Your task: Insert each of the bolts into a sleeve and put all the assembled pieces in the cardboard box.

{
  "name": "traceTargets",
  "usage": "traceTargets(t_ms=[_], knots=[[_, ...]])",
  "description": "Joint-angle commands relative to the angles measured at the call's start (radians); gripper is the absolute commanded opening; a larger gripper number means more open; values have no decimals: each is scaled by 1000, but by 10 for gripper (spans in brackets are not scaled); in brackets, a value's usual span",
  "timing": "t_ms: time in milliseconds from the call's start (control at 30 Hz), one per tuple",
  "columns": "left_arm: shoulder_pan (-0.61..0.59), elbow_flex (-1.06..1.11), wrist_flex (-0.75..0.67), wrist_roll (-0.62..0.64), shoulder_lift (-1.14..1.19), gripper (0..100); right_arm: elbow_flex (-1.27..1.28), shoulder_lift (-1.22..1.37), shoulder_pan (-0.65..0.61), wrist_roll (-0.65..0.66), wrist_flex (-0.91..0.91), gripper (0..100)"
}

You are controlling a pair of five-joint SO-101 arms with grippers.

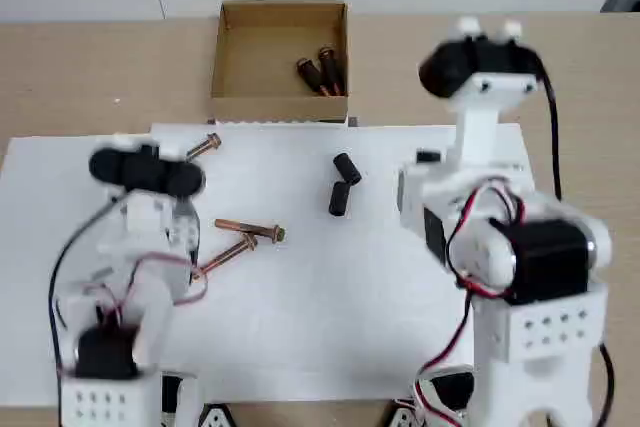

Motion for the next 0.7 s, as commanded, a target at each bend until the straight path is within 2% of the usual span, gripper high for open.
traceTargets(t_ms=[0,400,667], knots=[[-6,-217,3,-6,261,7,130,-127,48,2,-16,2],[-6,-607,3,-6,881,6,684,-638,74,3,-107,2],[-101,-875,26,-8,1231,9,775,-769,74,3,-159,2]])
